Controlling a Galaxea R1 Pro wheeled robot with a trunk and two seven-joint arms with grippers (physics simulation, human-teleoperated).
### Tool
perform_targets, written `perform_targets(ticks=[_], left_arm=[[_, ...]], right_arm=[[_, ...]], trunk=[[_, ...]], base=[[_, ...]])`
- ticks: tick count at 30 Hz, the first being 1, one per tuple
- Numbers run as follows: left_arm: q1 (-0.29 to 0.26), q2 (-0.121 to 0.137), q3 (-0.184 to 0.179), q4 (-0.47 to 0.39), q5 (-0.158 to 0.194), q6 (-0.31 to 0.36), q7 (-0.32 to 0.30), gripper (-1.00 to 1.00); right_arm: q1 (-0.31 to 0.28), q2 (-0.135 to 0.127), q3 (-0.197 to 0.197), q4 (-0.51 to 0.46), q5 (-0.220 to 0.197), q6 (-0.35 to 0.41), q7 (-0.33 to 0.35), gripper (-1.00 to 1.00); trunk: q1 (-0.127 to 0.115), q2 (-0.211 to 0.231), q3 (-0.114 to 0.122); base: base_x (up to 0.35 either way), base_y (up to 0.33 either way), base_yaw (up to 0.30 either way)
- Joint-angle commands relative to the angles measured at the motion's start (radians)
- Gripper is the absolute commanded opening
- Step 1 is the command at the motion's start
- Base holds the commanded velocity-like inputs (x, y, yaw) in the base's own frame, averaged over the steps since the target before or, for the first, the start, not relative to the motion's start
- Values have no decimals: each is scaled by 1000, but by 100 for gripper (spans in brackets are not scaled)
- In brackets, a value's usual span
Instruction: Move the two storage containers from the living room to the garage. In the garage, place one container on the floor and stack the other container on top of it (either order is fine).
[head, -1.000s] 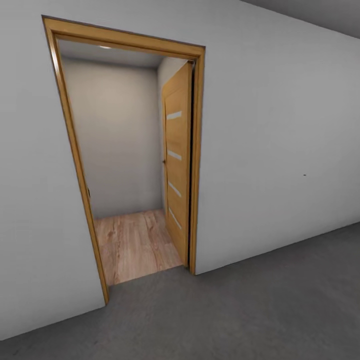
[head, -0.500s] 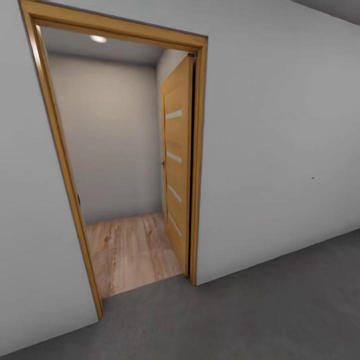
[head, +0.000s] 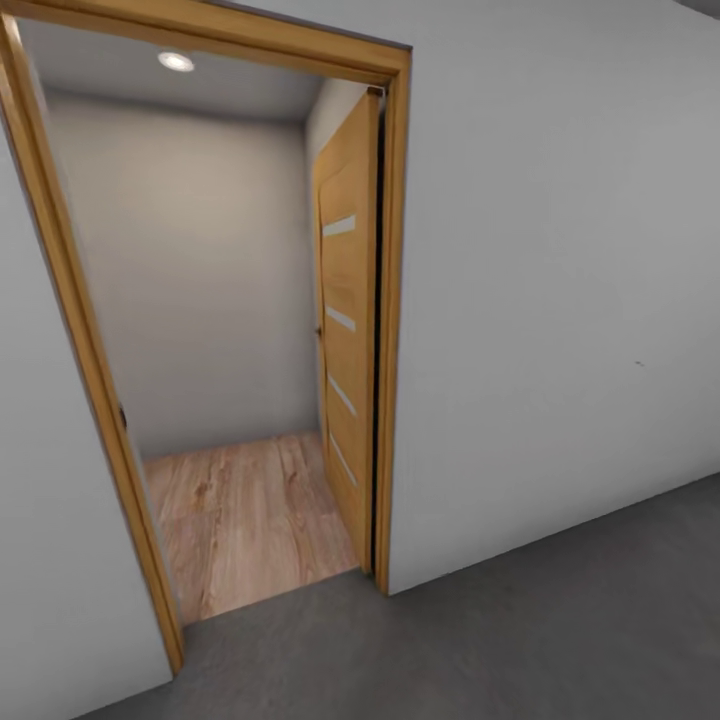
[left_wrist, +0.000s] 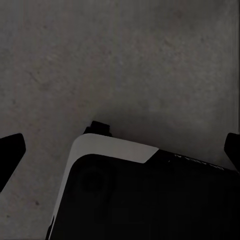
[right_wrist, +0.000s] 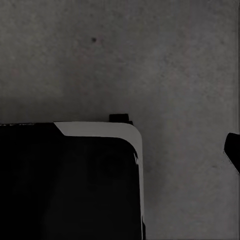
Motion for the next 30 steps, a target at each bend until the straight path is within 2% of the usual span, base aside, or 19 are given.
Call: perform_targets(ticks=[1,10,30], left_arm=[[-1,0,-9,0,7,-2,3,100],[-1,0,-9,0,7,-2,3,100],[-1,0,-9,0,7,-2,3,100]], right_arm=[[-1,1,8,3,-9,-5,3,100],[-1,-1,8,3,-9,-14,3,100],[-1,-1,8,3,-9,-13,3,100]], trunk=[[1,-1,-2],[1,-1,-2],[1,-1,-2]], base=[[323,-92,0],[323,-92,40],[323,-92,260]])
